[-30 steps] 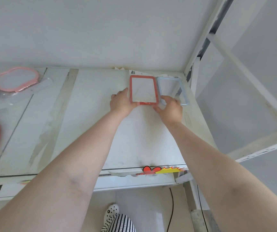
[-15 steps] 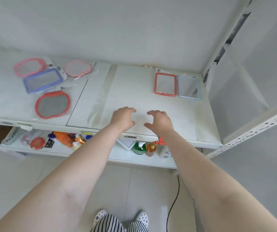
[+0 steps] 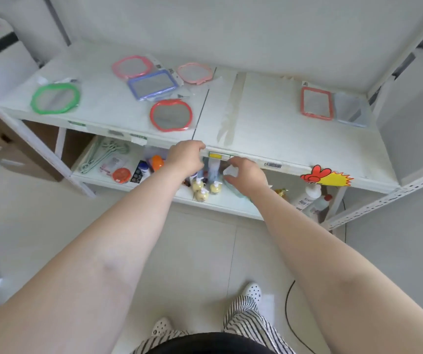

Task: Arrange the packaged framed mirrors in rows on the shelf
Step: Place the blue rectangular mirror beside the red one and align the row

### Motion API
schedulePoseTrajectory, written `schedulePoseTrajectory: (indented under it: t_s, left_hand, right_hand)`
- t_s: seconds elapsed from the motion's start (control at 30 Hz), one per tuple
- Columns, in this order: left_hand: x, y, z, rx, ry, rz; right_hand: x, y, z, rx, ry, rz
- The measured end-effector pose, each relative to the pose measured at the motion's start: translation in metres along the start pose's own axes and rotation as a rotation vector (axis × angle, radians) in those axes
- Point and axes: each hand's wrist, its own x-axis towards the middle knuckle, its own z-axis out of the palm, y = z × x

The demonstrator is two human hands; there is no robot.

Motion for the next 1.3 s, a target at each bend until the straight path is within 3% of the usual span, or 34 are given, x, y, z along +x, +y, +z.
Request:
schedulePoseTrajectory:
  t_s: [0.27,0.47,0.63,0.83,1.03,1.3]
  left_hand:
    - [-0.071,-0.12,-0.025,0.023,-0.016,-0.033]
    - [-0.081,-0.172,-0.047,-0.025,0.011,-0.101]
    - [-0.065,-0.195,-0.063,-0.026,0.024,-0.171]
    - [-0.027,-0.216,-0.083,-0.001,0.037,-0.22]
    - [0.001,-0.233,-0.103,0.012,0.095,-0.191]
    - [0.056,-0.275,-0.122,-0.002,0.026,-0.152]
  right_hand:
    - [-0.04,-0.099,0.087,-0.021,-0.087,-0.044]
    - [-0.031,-0.146,0.112,-0.068,-0.133,-0.079]
    - [0.004,-0.183,0.106,-0.015,-0.073,-0.123]
    - [0.056,-0.213,0.103,0.005,-0.121,-0.189]
    - [0.105,-0.238,0.107,0.004,-0.129,-0.224]
    - [0.153,-0.268,0.126,-0.015,-0.071,-0.188]
